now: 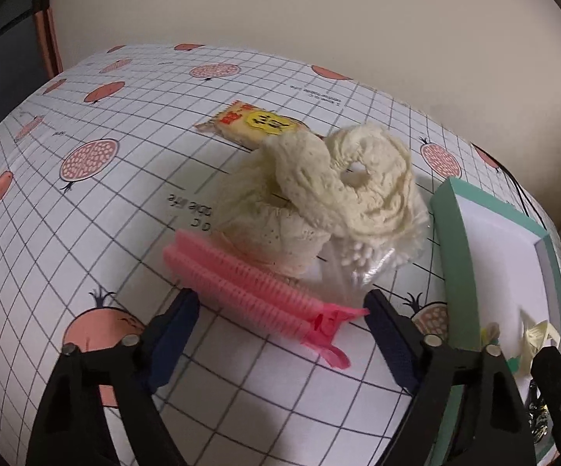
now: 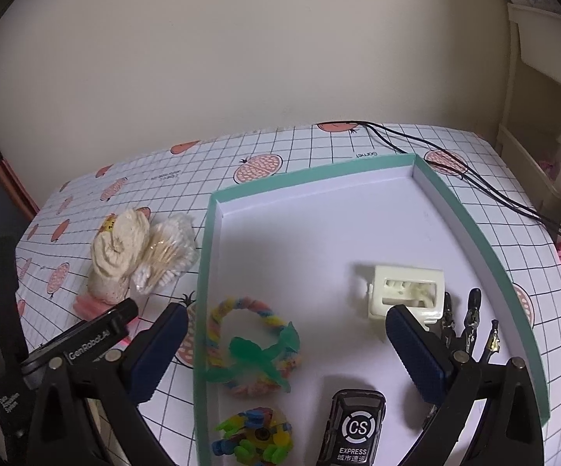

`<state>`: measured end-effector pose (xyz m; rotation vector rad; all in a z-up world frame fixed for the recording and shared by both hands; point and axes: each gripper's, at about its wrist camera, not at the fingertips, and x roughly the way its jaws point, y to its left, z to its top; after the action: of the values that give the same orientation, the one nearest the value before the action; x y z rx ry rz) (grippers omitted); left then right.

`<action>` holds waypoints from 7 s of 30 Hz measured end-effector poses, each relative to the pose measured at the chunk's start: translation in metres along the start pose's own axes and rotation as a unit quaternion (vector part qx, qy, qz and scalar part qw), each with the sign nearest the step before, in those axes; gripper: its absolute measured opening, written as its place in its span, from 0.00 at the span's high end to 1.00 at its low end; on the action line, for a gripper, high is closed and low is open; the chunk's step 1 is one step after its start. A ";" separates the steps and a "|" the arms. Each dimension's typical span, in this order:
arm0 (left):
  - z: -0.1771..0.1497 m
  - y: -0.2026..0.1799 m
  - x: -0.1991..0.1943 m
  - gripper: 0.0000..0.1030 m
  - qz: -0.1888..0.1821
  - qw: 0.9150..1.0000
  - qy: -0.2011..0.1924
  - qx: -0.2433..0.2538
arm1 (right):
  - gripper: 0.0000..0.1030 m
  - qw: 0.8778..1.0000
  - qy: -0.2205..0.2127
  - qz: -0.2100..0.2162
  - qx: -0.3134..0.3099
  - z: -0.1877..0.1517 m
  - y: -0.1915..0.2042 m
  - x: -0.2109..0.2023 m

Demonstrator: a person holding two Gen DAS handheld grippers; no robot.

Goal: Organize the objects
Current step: 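Grasp the pink comb with the left tool while the right tool grasps the lace scrunchie, then carry the pink comb and lace scrunchie into the tray and release both, then withdraw both tools from the tray toward the cotton-swab pack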

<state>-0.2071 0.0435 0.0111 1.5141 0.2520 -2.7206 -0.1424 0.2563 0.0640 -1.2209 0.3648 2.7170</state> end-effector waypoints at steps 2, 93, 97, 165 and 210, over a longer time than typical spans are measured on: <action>0.001 0.006 -0.002 0.22 -0.001 1.000 0.002 0.002 | 0.00 1.000 -0.002 -0.001 -0.003 0.000 0.002 -0.001; 0.025 0.008 -0.059 0.75 -0.024 0.997 -0.053 0.050 | 0.97 0.975 -0.069 0.194 0.080 0.082 -0.003 -0.020; 0.021 -0.016 -0.065 0.75 -0.039 0.995 -0.058 0.070 | 0.97 0.977 -0.069 0.176 0.100 0.080 -0.032 -0.020; 0.032 -0.101 -0.040 0.30 -0.124 0.990 0.007 0.062 | 0.64 0.994 0.064 -0.032 0.084 0.067 -0.122 0.010; 0.046 -0.067 -0.036 0.00 -0.064 0.998 -0.023 0.015 | 0.00 0.997 0.055 -0.008 0.044 0.065 -0.092 0.018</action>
<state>-0.2324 0.1002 0.0743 1.4901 0.3197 -2.8657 -0.1802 0.3636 0.0770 -1.3467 0.4792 2.5965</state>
